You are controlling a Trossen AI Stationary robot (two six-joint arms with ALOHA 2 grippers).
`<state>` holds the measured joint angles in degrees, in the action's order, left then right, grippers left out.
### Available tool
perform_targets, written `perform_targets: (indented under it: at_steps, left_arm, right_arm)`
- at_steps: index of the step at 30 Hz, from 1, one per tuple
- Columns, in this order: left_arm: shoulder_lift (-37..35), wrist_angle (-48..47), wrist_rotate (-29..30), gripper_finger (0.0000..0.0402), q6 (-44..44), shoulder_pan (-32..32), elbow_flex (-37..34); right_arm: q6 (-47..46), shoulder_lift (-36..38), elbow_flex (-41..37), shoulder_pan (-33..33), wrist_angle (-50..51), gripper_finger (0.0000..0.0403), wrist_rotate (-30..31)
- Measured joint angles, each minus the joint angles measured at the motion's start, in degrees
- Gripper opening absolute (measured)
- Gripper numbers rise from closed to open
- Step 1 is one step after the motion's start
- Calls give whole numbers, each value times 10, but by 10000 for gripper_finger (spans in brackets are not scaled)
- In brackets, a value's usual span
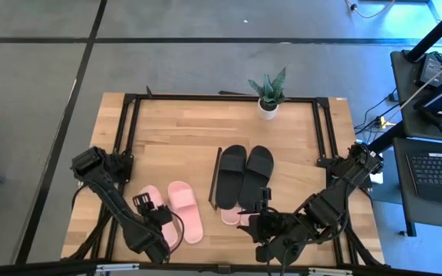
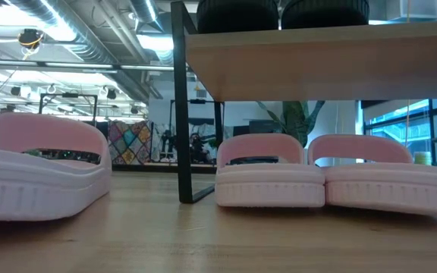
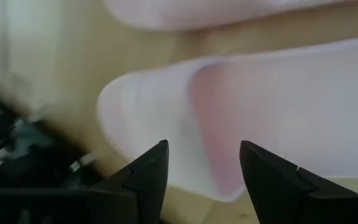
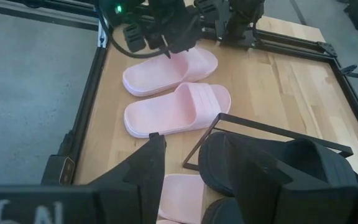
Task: Pick and place slides into the shelf
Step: Put the left pink slipper under the shelf
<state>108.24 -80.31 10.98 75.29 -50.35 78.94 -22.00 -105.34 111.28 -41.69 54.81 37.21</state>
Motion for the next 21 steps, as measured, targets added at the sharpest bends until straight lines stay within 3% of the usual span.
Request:
perform_targets:
  at_steps: [5, 11, 21]
  left_arm:
    - [42, -55, -34, 188, 11, 0, 0]
    - [76, -52, -47, 188, 20, 3, 0]
    - [85, -64, -46, 188, 27, 10, -6]
  right_arm:
    - [0, 0, 0, 0, 9, 165, 0]
    - [0, 0, 0, 0, 9, 165, 0]
    - [-3, 0, 0, 0, 8, 165, 0]
